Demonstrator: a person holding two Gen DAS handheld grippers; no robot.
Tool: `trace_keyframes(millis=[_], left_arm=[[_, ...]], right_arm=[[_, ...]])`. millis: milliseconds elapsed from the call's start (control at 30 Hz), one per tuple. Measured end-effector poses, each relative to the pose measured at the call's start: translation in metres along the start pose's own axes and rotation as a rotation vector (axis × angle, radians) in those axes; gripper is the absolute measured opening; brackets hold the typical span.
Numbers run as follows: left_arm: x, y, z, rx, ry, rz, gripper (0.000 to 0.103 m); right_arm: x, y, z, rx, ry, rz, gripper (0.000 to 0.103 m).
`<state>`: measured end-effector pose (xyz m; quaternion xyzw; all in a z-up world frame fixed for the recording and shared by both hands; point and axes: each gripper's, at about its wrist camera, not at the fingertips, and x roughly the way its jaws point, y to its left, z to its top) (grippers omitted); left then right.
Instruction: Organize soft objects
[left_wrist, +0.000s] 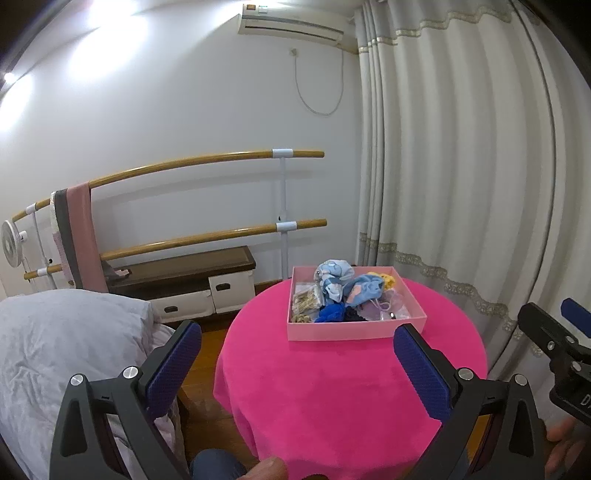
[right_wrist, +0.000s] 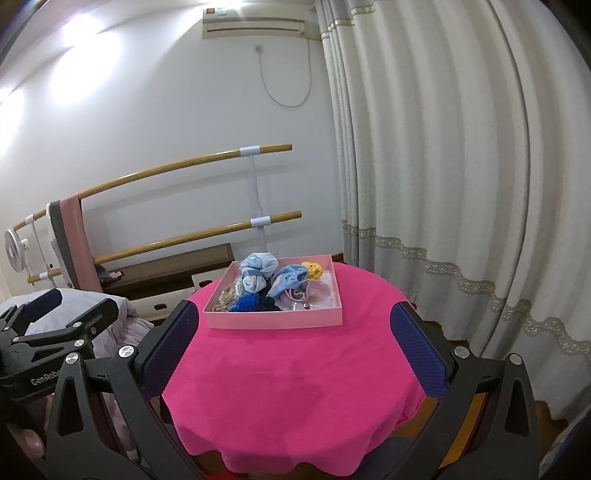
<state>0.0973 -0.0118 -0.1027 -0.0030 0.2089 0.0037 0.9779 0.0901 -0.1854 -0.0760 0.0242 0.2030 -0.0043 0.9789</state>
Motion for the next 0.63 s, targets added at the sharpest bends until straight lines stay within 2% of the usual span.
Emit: trace_keyframes(millis=[633], left_arm=[[0.0026,0.0004,-0.0056,-0.03,-0.016,-0.025,0.103]], right_arm=[[0.0015,-0.0023,-0.0014,-0.005,0.002,-0.006,0.103]])
